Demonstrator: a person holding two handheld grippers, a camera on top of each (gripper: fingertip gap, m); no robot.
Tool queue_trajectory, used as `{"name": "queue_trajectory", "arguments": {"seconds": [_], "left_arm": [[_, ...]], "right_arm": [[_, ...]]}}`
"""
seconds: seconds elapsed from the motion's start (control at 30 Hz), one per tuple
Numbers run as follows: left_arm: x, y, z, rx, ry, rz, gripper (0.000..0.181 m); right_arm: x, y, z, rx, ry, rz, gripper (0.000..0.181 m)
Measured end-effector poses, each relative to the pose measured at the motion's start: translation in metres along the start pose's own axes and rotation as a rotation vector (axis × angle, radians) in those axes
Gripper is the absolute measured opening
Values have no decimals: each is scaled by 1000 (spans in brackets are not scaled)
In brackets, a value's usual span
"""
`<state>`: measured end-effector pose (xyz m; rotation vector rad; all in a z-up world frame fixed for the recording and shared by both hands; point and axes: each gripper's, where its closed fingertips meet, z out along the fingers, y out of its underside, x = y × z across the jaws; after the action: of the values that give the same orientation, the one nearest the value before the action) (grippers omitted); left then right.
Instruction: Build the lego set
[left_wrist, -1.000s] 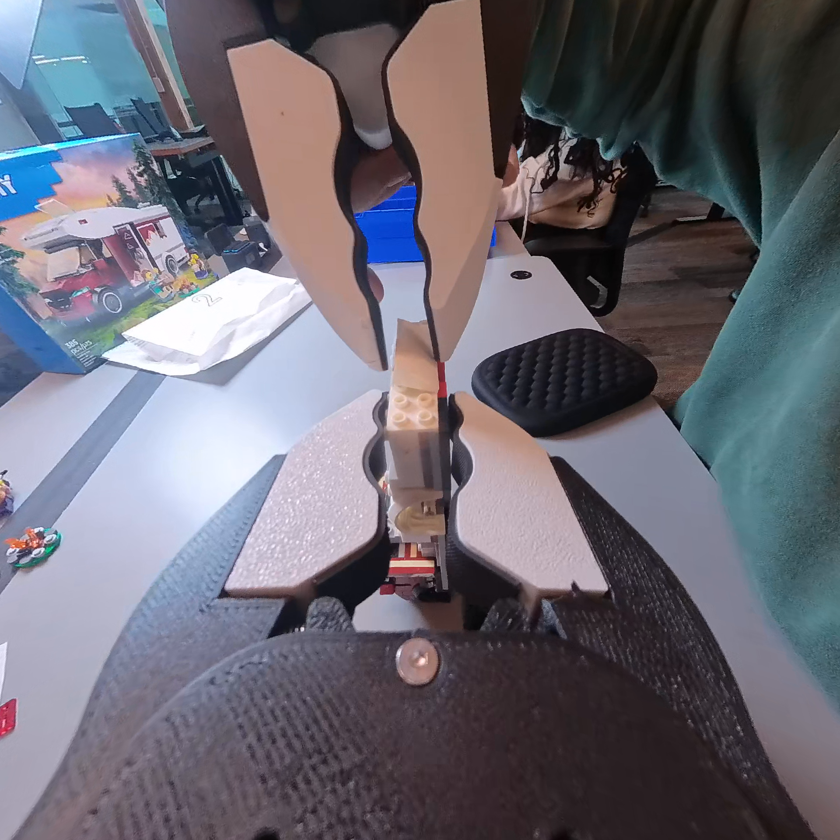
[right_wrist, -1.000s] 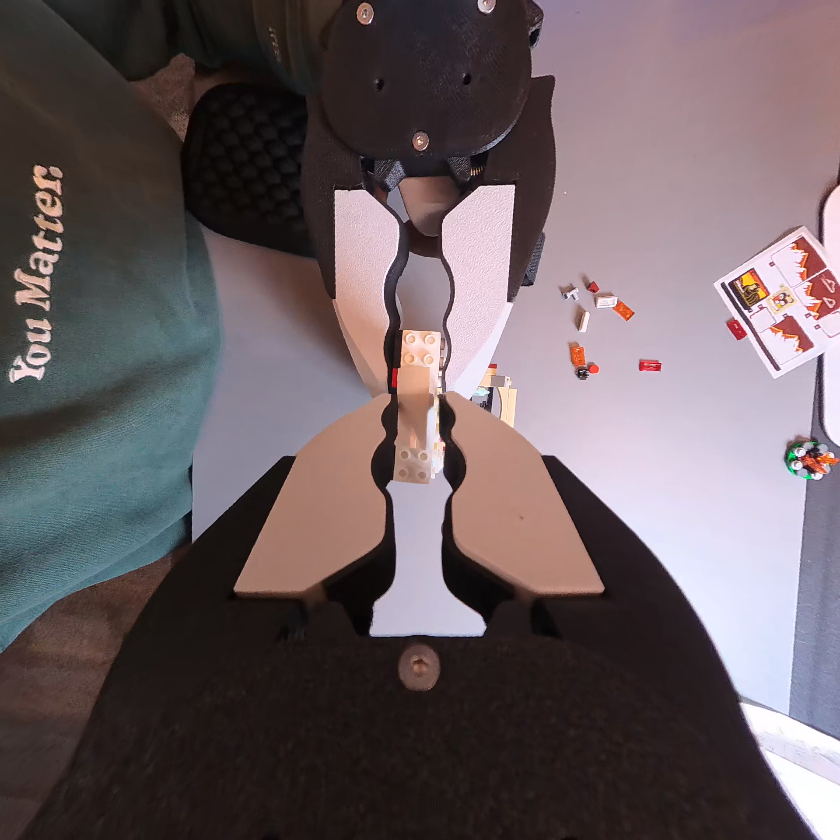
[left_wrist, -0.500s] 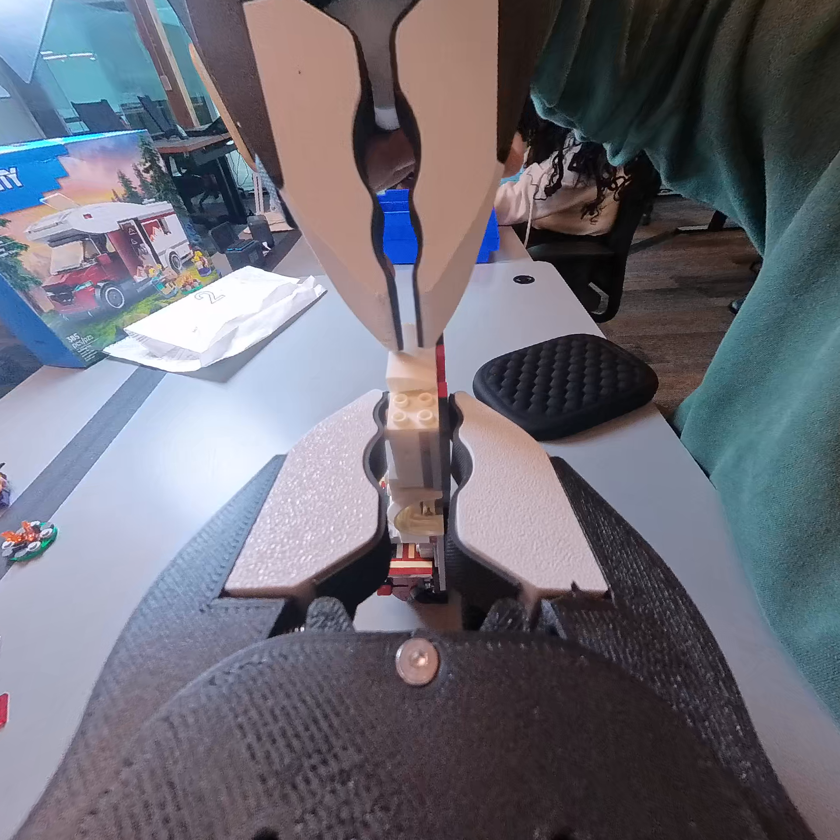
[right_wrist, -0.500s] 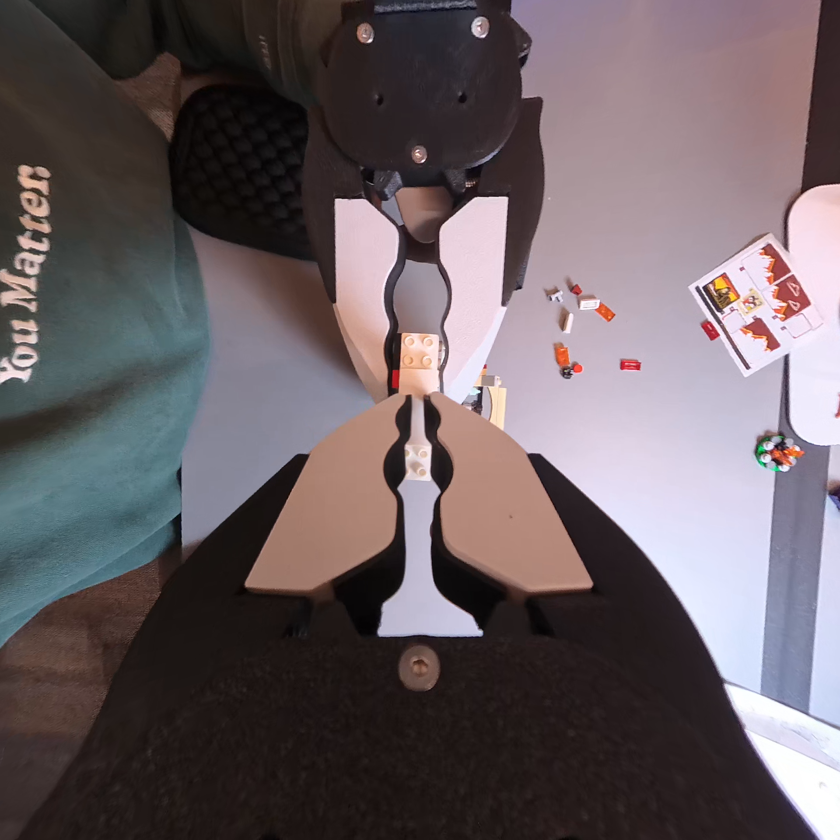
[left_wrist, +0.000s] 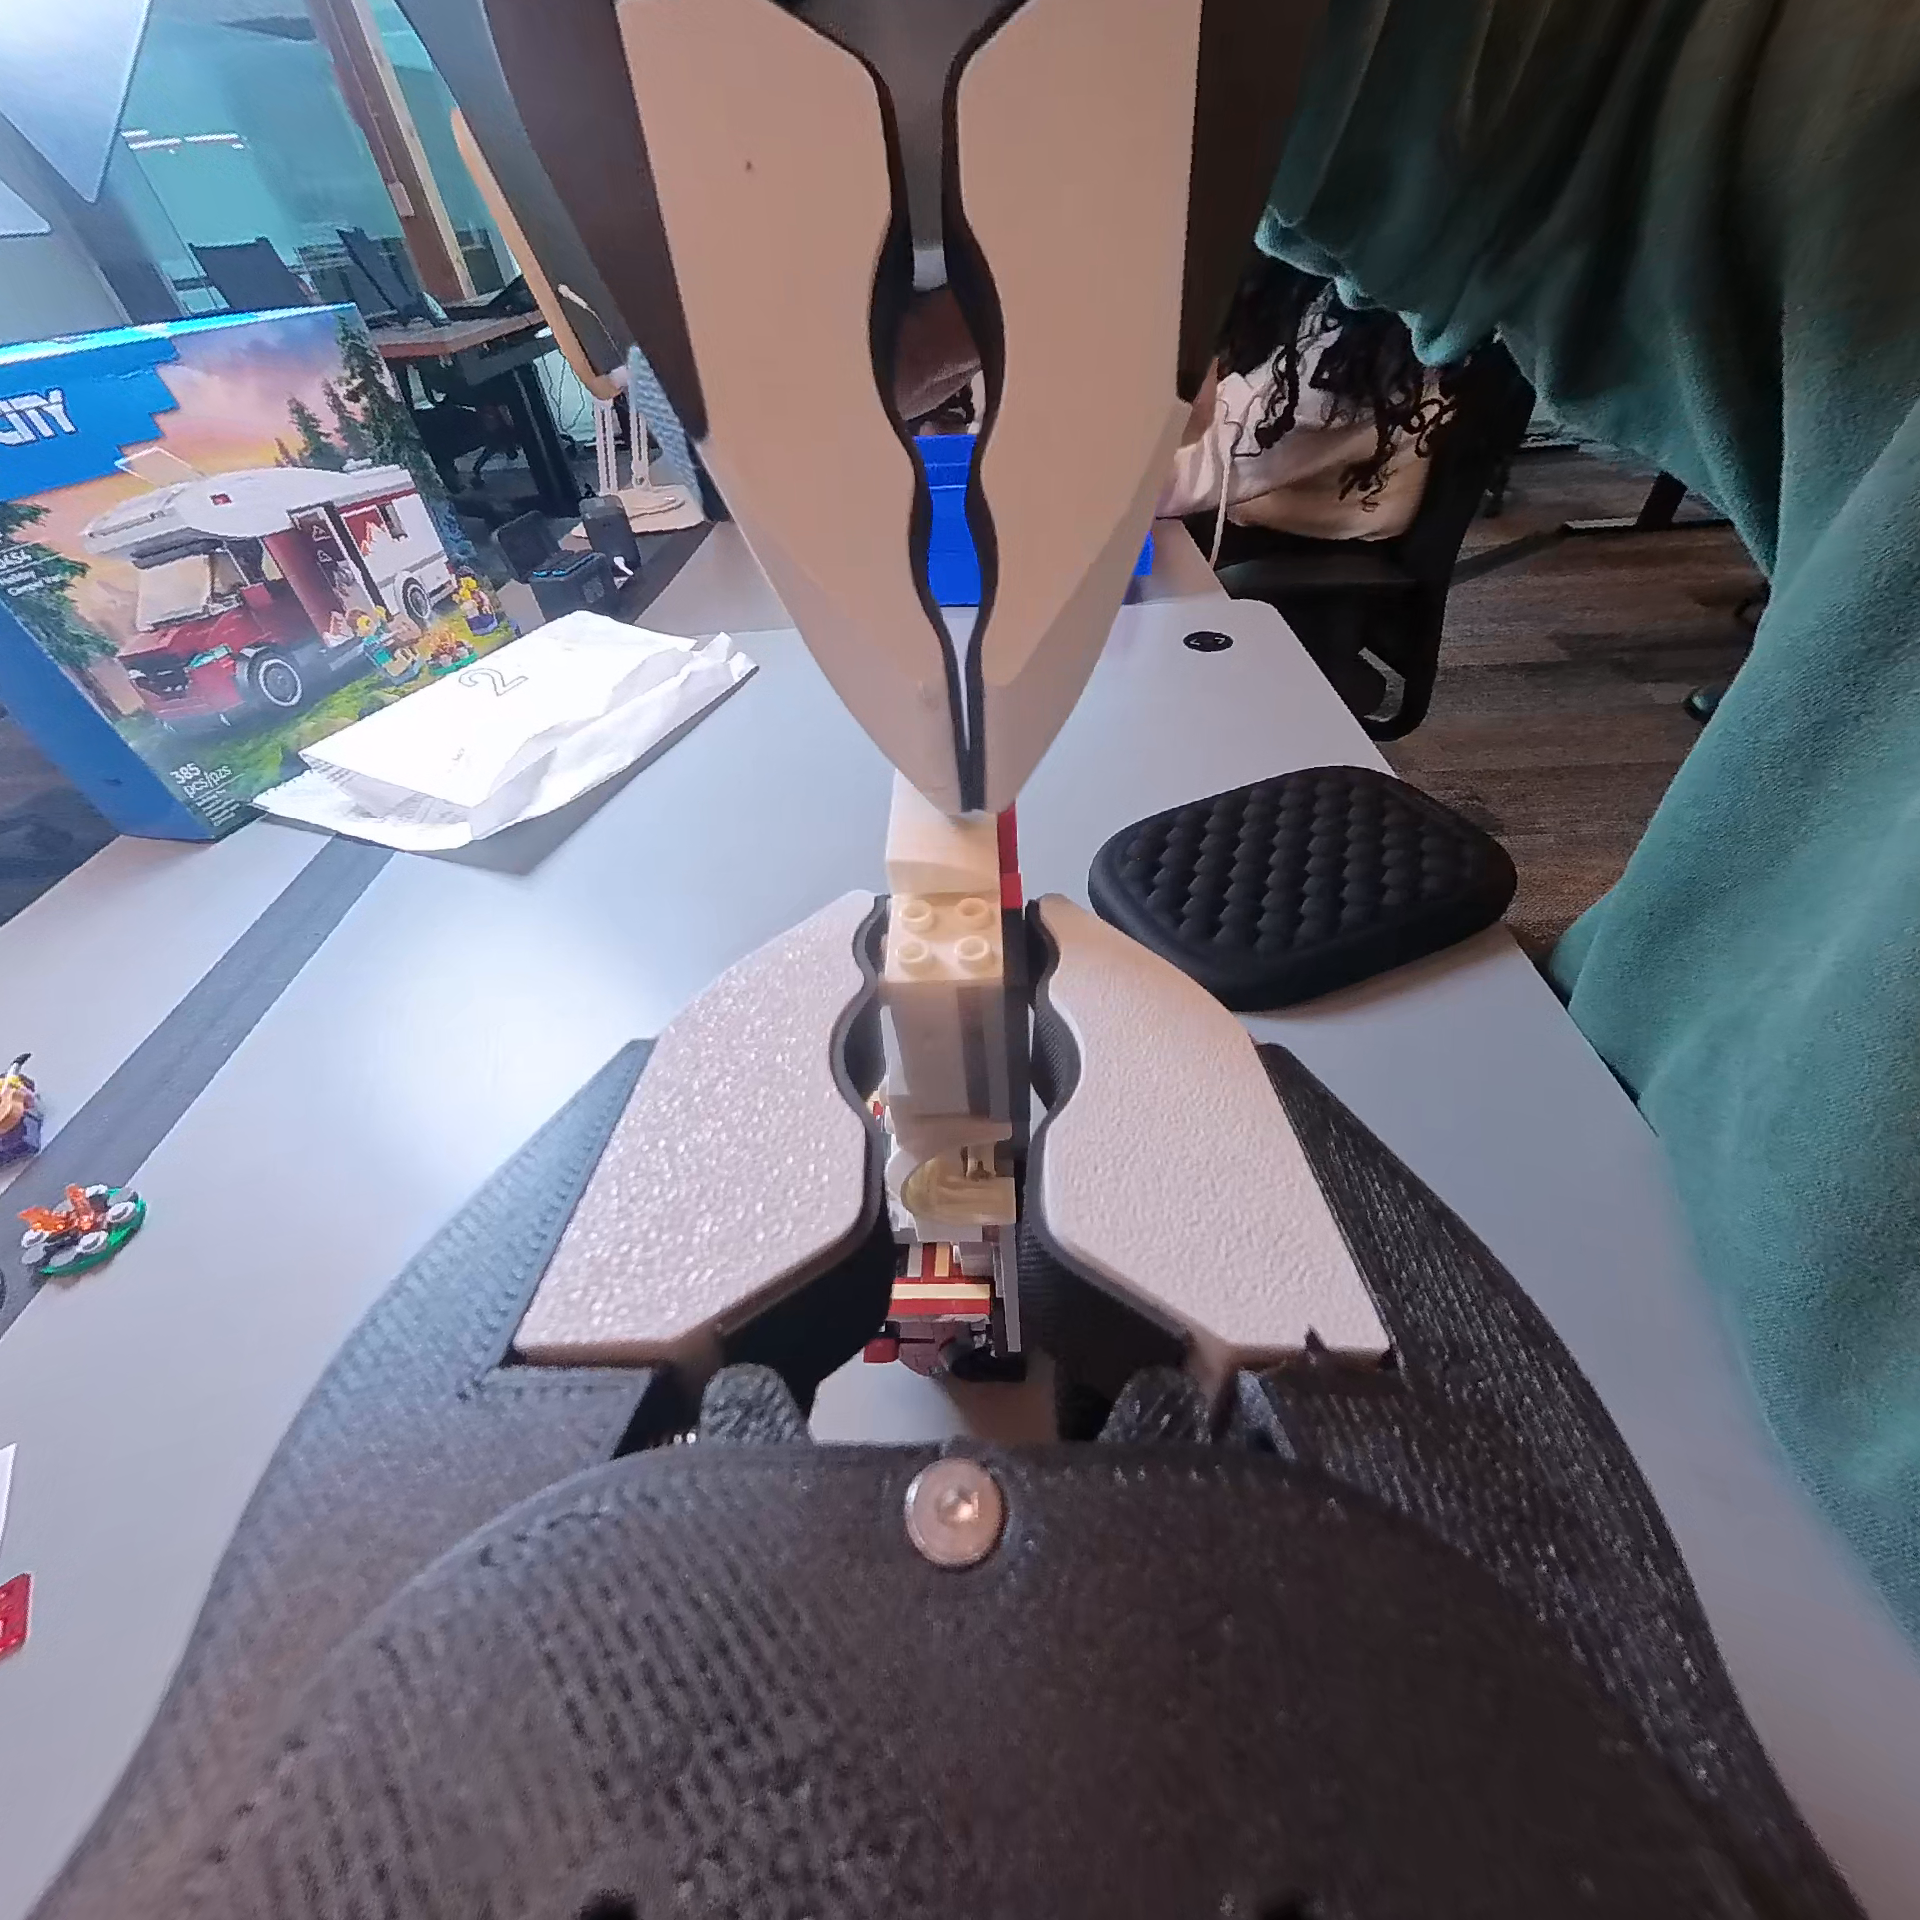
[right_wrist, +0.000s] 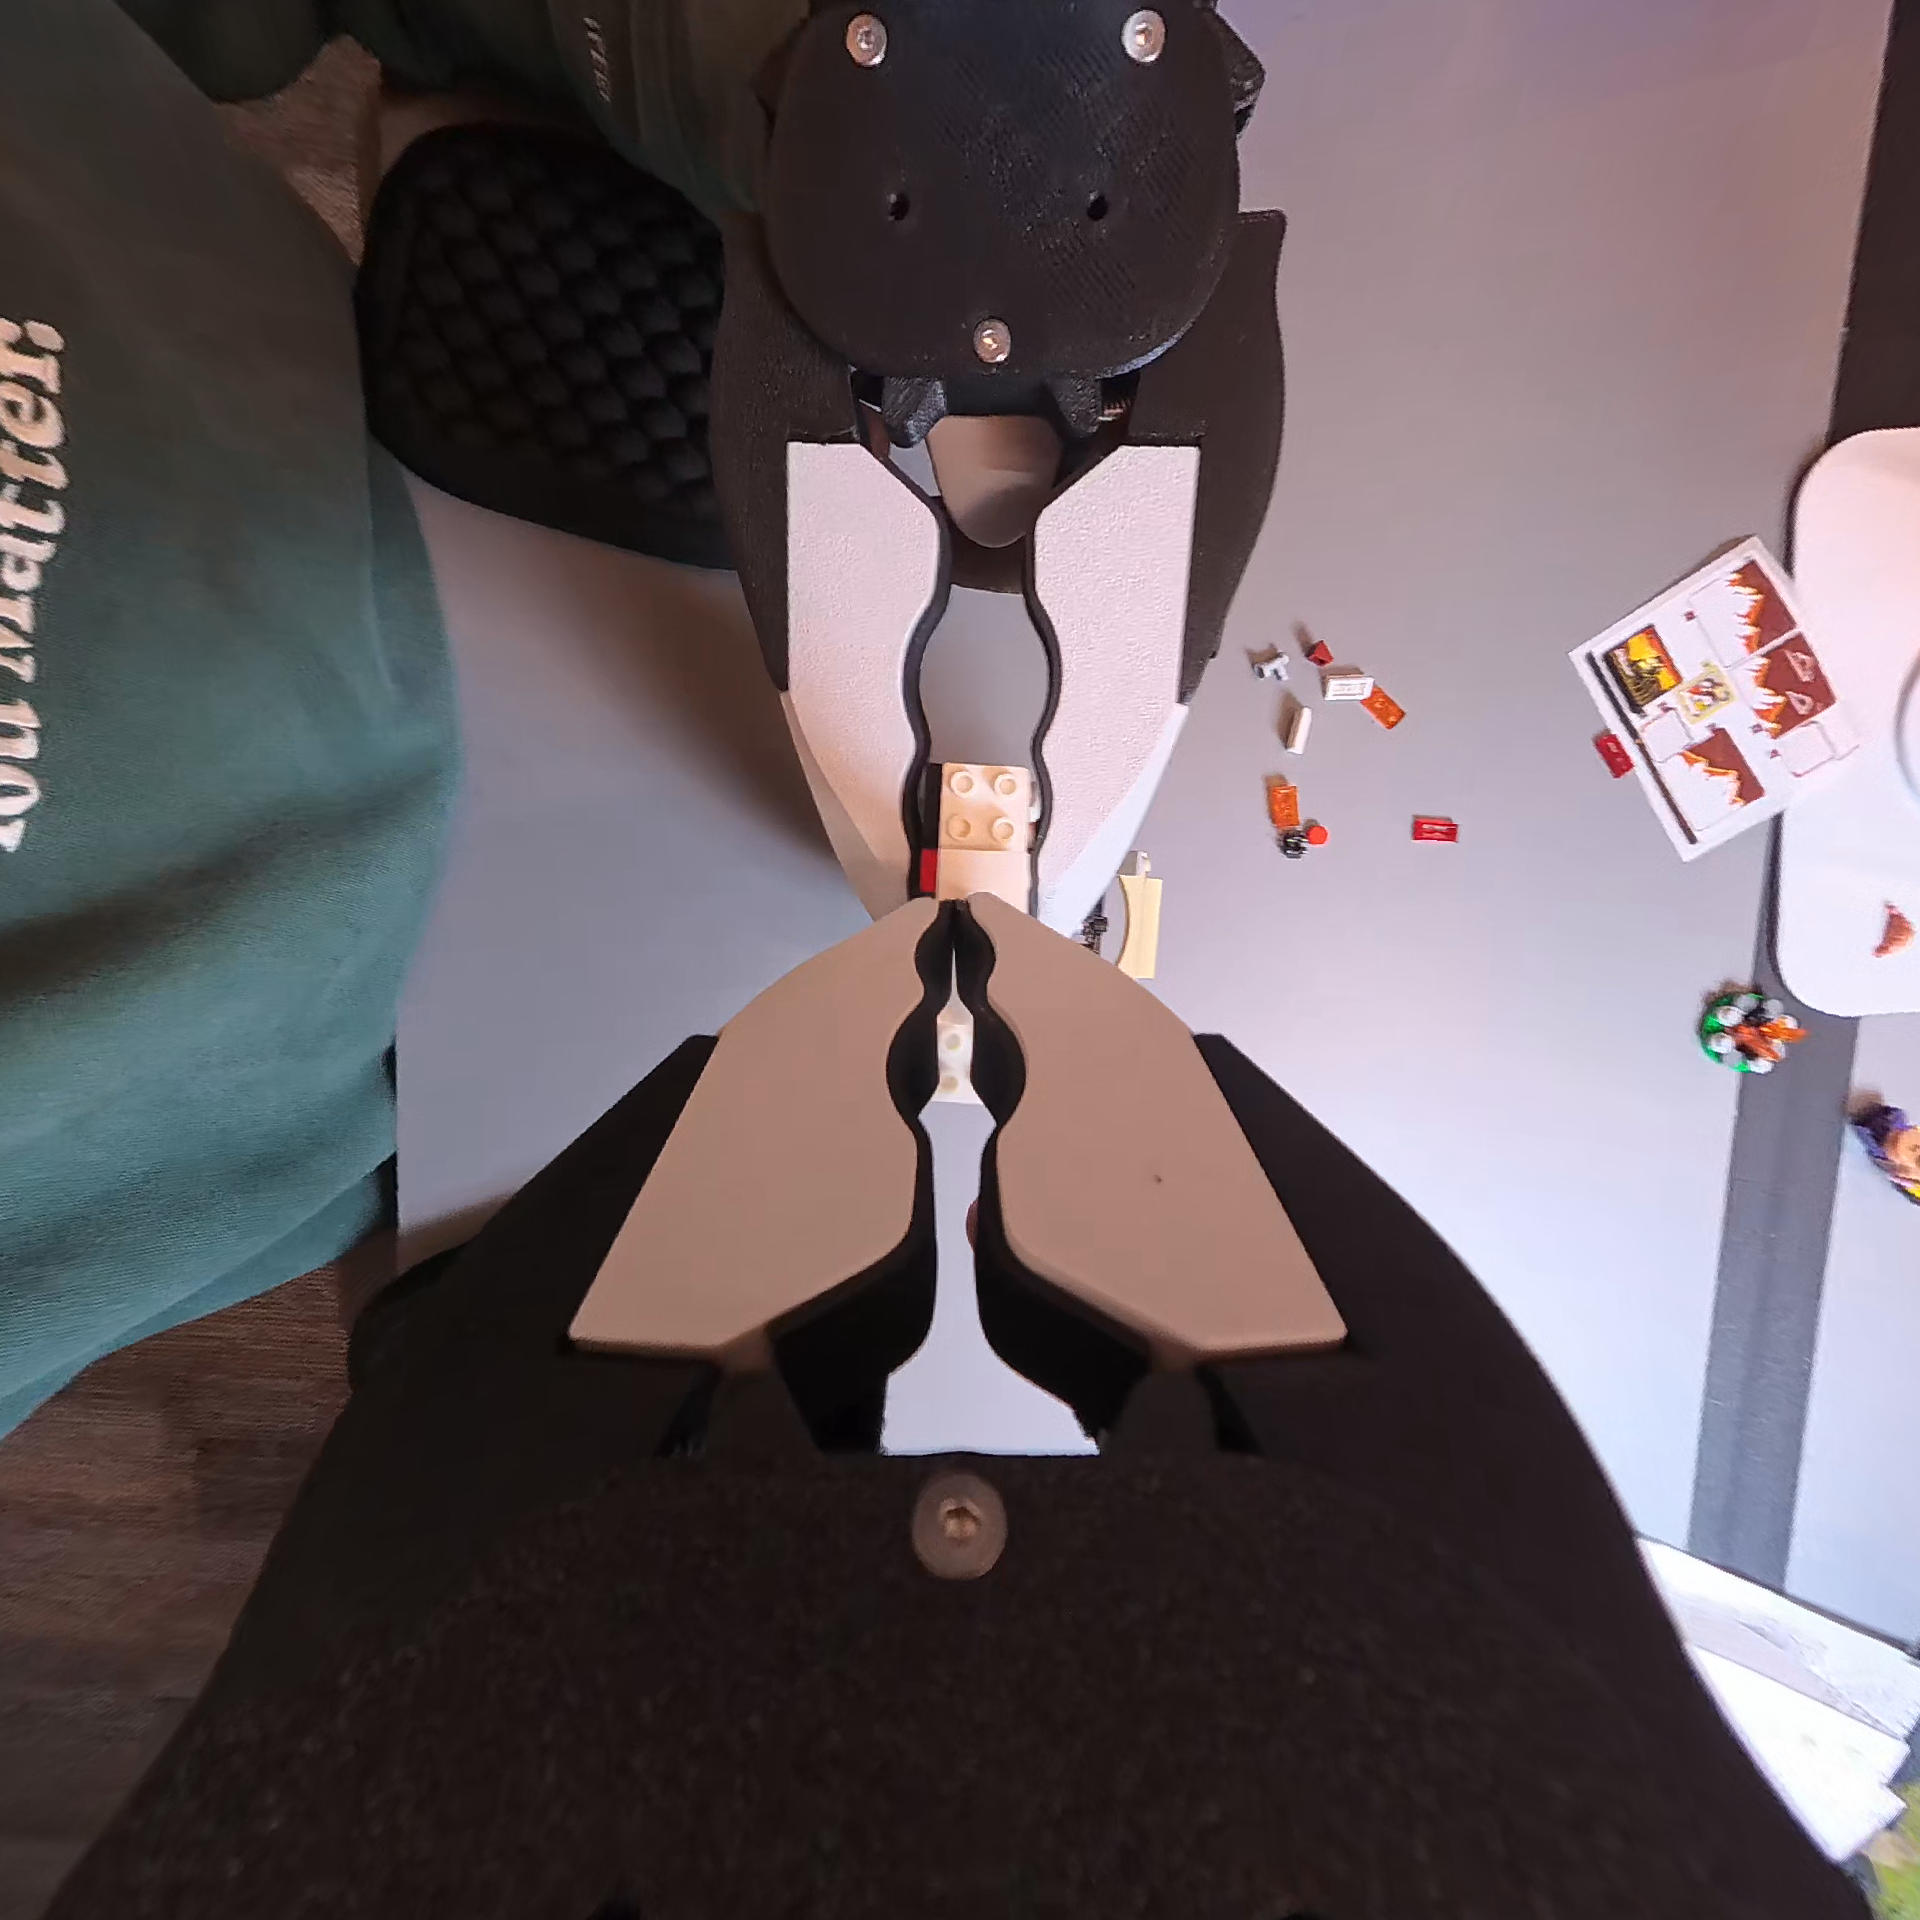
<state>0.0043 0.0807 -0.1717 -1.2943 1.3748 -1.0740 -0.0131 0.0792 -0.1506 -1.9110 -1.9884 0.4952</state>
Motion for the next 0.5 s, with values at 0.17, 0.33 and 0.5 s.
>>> {"name": "queue_trajectory", "arguments": {"seconds": [0.17, 0.33, 0.5], "left_arm": [[-8, 1, -2, -2, -29, -14, 24], [-8, 1, -1, -7, -48, -10, 24], [-10, 1, -2, 0, -49, -28, 24]], "right_arm": [[-21, 13, 24, -83, -53, -58, 0], [-18, -6, 4, 18, -42, -53, 0], [-6, -12, -7, 113, 2, -32, 9]]}}
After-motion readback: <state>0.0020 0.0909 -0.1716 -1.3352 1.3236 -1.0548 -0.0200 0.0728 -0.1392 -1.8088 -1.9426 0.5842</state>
